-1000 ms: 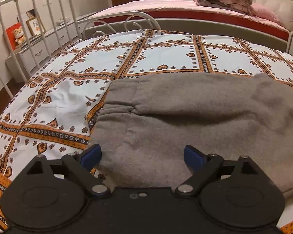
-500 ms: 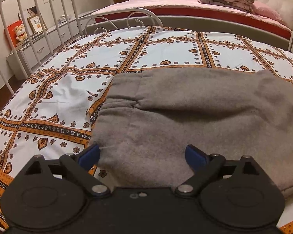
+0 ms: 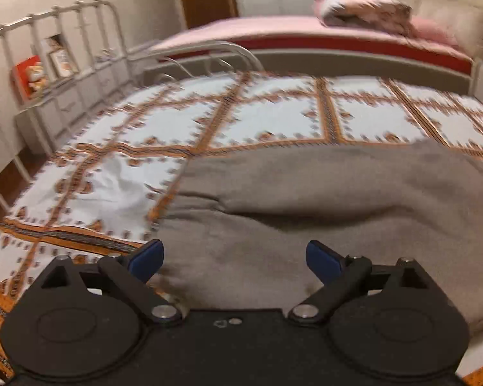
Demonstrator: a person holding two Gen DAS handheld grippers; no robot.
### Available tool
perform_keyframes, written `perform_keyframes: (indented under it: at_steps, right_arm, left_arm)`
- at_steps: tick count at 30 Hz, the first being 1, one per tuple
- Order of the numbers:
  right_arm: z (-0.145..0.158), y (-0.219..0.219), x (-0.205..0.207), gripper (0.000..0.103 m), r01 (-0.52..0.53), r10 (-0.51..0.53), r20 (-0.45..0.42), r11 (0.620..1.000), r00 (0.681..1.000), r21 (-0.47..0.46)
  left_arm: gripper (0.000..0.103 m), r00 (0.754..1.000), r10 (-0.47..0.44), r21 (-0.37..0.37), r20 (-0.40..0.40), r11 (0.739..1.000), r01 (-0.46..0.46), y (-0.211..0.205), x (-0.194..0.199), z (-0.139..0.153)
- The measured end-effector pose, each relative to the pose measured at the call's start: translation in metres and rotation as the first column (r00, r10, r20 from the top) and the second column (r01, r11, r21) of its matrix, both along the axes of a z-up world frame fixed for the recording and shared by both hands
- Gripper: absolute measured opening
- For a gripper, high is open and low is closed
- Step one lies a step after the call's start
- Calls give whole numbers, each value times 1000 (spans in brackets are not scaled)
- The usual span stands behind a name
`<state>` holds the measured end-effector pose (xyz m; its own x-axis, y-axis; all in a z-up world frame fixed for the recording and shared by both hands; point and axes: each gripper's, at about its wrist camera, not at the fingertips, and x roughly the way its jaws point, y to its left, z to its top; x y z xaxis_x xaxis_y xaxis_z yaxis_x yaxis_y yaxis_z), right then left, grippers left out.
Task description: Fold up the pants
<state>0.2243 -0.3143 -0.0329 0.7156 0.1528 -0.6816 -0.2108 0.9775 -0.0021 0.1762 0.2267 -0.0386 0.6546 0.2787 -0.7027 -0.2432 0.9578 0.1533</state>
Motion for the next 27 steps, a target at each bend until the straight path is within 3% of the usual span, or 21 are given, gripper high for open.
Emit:
perform_keyframes:
  at_steps: [3,5,6,7,8,10,11,13,15,16,18,20,21,22,24,27]
  right_arm:
    - [-9,19,22,52,-62,62,-10,993,998,-101]
    - [-19,28,35,49,-86,84,-19,983,996,-165]
    - [-22,28,40,17,-90,87,-26,977,996,-192]
    - [-22,23,45,5,-72,65,-45,978,997,-197]
    - [-21,11,49,5,-23,15,-49,986,999,-166]
    - [-12,-29,48,5,107,-107,-89,994,990,-5]
    - [-9,-58,43,5,203,-185,-138,971,973,126]
    - [-21,-109,31,5,380,-299,-280,873,912,306]
    - [-40,-134,25,6,430,-301,-381,845,874,317]
    - [-39,-137,24,6,413,-277,-385,847,880,336]
    - [-18,-124,18,8,288,-221,-245,914,944,287]
    - [-5,-101,15,15,174,-150,-149,971,977,166]
    - [-2,-87,16,26,122,-111,-113,988,987,96]
    - [-2,-77,15,40,81,-78,-81,996,994,28]
    - [-6,-53,16,51,23,-25,-11,992,1000,-120]
    - [-12,-35,21,51,-23,28,26,980,999,-197]
  left_arm:
    - [90,996,-22,39,-85,999,25,-9,11,-16]
    - [92,996,-27,53,-85,998,32,-10,13,-19]
    - [92,996,-22,42,-81,999,25,-7,13,-19]
    - [92,997,-22,34,-77,999,24,-6,12,-19]
    - [92,997,-23,31,-75,999,26,-4,11,-19]
    - [92,997,-34,31,-72,999,37,-3,8,-19]
    - [92,997,-39,31,-69,999,42,-3,7,-20]
    - [93,997,-42,26,-65,999,44,-2,6,-19]
    - [94,997,-40,24,-63,999,41,0,6,-20]
    - [94,997,-38,22,-62,999,39,0,6,-20]
    - [94,997,-35,28,-64,999,37,-1,7,-20]
    - [94,997,-27,29,-65,999,29,-1,9,-21]
    - [94,998,-21,28,-66,999,23,-2,9,-20]
    - [94,998,-15,28,-66,999,17,-2,10,-20]
    - [93,998,1,16,-59,1000,0,0,11,-18]
    - [93,998,50,8,-31,999,-49,8,9,-12]
